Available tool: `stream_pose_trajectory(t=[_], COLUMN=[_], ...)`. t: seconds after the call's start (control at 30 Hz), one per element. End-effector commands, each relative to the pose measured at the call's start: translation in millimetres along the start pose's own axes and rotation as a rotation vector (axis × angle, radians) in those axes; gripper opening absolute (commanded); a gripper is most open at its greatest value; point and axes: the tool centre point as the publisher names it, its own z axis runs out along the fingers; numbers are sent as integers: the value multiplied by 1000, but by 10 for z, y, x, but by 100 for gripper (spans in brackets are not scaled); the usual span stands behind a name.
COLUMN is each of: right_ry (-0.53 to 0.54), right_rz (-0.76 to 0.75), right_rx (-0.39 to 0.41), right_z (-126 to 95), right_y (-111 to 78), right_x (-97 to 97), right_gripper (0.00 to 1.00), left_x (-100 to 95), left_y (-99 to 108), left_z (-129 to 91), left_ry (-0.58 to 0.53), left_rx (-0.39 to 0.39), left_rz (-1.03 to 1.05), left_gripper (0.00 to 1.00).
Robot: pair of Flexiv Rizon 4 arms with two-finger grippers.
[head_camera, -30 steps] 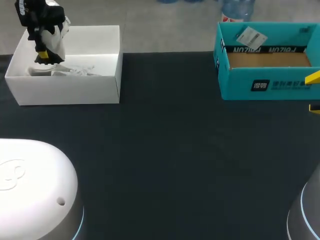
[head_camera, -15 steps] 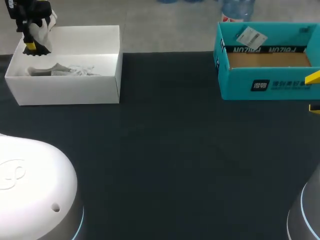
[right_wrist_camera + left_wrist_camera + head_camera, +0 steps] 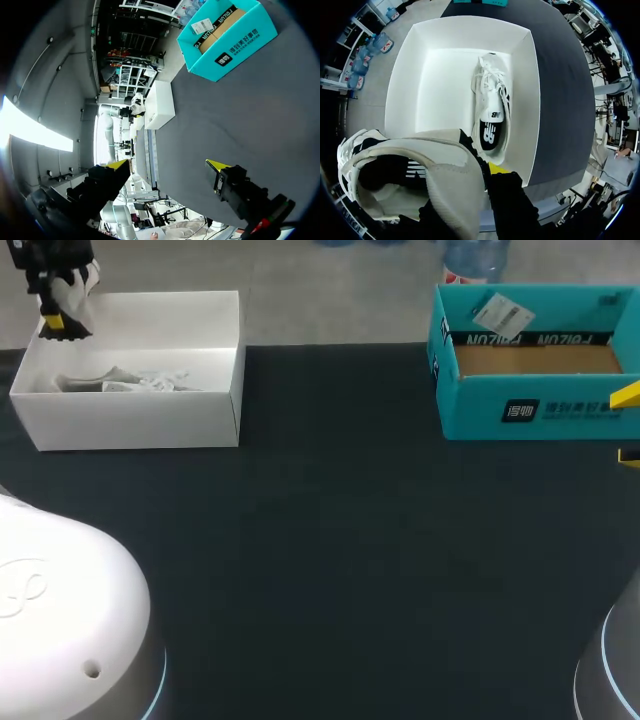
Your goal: Take the shoe out of the shoebox, open the shoe tongue, remove and reinsert the insole, then place the shoe into the shoebox
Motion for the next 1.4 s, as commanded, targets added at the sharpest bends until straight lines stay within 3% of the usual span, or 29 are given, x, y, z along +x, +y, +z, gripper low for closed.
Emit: stream_pose_trajectory(t=[0.03,0.27,0.5,0.57,1.07,1.13,1.27,1.4], right_ry=[-3,-3,-3,-3,-3,-3,-3,-3], right_rz=[1,1,1,1,1,1,1,1], right_rx=[-3,-3,-3,-3,-3,-3,-3,-3], right_z=[0,0,0,0,0,0,0,0], right_y=[-19,-19,-19,-19,-19,-19,-19,-19], right_x=[-2,-2,-2,-2,-2,-2,-2,-2], right_gripper=[100,100,100,100,100,100,100,100], left_x=[-196,-220,-150,-159,-159,-143,-145,-359], left_y=[32,67,46,35,35,58,88,210], left_z=[5,-3,-92,-113,-113,-146,-172,-223], left_ry=[71,66,82,68,68,76,108,152], left_rx=[17,27,34,7,7,52,-101,-112], left_rz=[6,65,373,376,376,531,883,1022], left_gripper=[0,0,0,0,0,0,0,0])
